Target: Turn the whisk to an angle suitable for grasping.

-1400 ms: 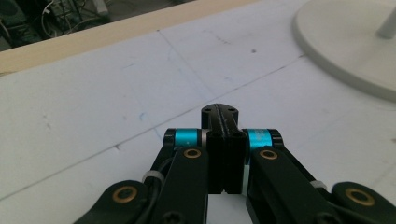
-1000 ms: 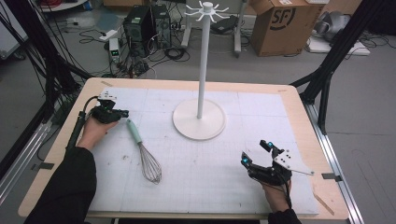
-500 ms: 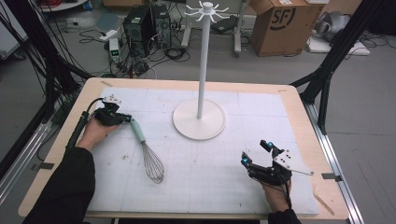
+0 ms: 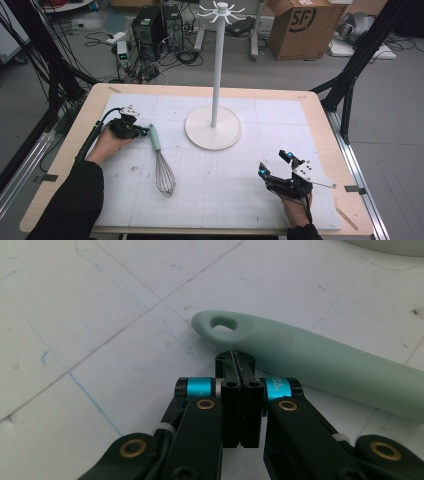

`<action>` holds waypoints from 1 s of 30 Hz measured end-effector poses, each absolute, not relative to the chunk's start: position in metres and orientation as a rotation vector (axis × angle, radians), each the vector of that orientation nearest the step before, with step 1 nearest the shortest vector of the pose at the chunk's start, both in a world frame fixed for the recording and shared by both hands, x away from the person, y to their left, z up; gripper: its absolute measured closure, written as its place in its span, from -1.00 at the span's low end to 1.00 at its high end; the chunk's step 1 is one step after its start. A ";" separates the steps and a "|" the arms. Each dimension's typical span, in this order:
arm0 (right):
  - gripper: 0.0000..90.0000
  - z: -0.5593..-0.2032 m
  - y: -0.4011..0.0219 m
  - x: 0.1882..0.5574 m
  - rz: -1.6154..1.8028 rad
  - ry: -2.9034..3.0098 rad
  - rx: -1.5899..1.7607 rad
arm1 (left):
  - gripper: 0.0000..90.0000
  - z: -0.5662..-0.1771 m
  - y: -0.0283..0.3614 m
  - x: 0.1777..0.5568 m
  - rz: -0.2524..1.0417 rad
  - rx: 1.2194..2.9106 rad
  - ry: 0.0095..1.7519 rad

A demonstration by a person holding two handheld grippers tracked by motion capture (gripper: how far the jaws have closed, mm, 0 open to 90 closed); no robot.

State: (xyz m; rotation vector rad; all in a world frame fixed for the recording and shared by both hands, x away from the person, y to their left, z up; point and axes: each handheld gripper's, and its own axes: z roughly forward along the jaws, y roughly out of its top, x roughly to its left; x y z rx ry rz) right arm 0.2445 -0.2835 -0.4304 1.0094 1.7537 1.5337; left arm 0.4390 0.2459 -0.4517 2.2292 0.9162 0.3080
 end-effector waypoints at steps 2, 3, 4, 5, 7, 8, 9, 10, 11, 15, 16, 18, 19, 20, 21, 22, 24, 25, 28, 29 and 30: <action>-0.66 -0.430 -0.284 0.245 1.532 1.754 1.010 | 0.99 -0.451 0.244 0.438 0.304 2.238 0.901; -0.66 -0.430 -0.283 0.244 1.534 1.752 1.011 | 0.99 -0.452 0.243 0.437 0.283 2.235 0.898; -0.66 -0.430 -0.284 0.245 1.533 1.749 1.007 | 0.99 -0.452 0.243 0.437 0.283 2.235 0.898; -0.66 -0.430 -0.284 0.245 1.533 1.749 1.006 | 0.99 -0.452 0.242 0.436 0.284 2.233 0.895; -0.66 -0.430 -0.284 0.245 1.532 1.749 1.006 | 0.99 -0.452 0.242 0.435 0.281 2.235 0.892; -0.66 -0.430 -0.284 0.245 1.532 1.749 1.008 | 0.99 -0.452 0.241 0.433 0.277 2.232 0.888; -0.66 -0.430 -0.284 0.245 1.532 1.748 1.009 | 0.99 -0.452 0.241 0.433 0.277 2.232 0.888; -0.66 -0.430 -0.284 0.245 1.532 1.749 1.008 | 0.99 -0.452 0.240 0.432 0.275 2.234 0.882; -0.66 -0.430 -0.283 0.244 1.530 1.753 1.011 | 0.99 -0.452 0.239 0.431 0.272 2.230 0.882; -0.66 -0.430 -0.283 0.244 1.530 1.753 1.010 | 0.99 -0.452 0.235 0.428 0.261 2.236 0.870; -0.66 -0.430 -0.284 0.245 1.527 1.753 1.005 | 0.99 -0.452 0.234 0.428 0.259 2.237 0.864; -0.66 -0.430 -0.284 0.244 1.531 1.747 1.009 | 0.99 -0.452 0.230 0.427 0.253 2.243 0.848; -0.66 -0.430 -0.284 0.245 1.530 1.747 1.009 | 0.99 -0.452 0.228 0.426 0.257 2.248 0.841; -0.66 -0.430 -0.284 0.245 1.529 1.749 1.010 | 0.99 -0.451 0.223 0.424 0.251 2.252 0.829; -0.66 -0.430 -0.283 0.244 1.528 1.752 1.012 | 0.99 -0.451 0.223 0.424 0.251 2.252 0.829; -0.66 -0.430 -0.283 0.244 1.530 1.753 1.012 | 0.99 -0.451 0.222 0.423 0.254 2.258 0.824; -0.66 -0.430 -0.283 0.244 1.530 1.751 1.009 | 0.99 -0.452 0.217 0.422 0.235 2.245 0.813; -0.66 -0.430 -0.283 0.244 1.528 1.750 1.012 | 0.99 -0.452 0.216 0.422 0.231 2.248 0.811; -0.66 -0.430 -0.283 0.244 1.530 1.752 1.009 | 0.99 -0.453 0.214 0.422 0.220 2.236 0.811; -0.66 -0.430 -0.283 0.244 1.532 1.752 1.012 | 0.99 -0.453 0.213 0.422 0.220 2.240 0.805; -0.66 -0.430 -0.283 0.245 1.531 1.749 1.007 | 0.99 -0.453 0.212 0.422 0.221 2.241 0.800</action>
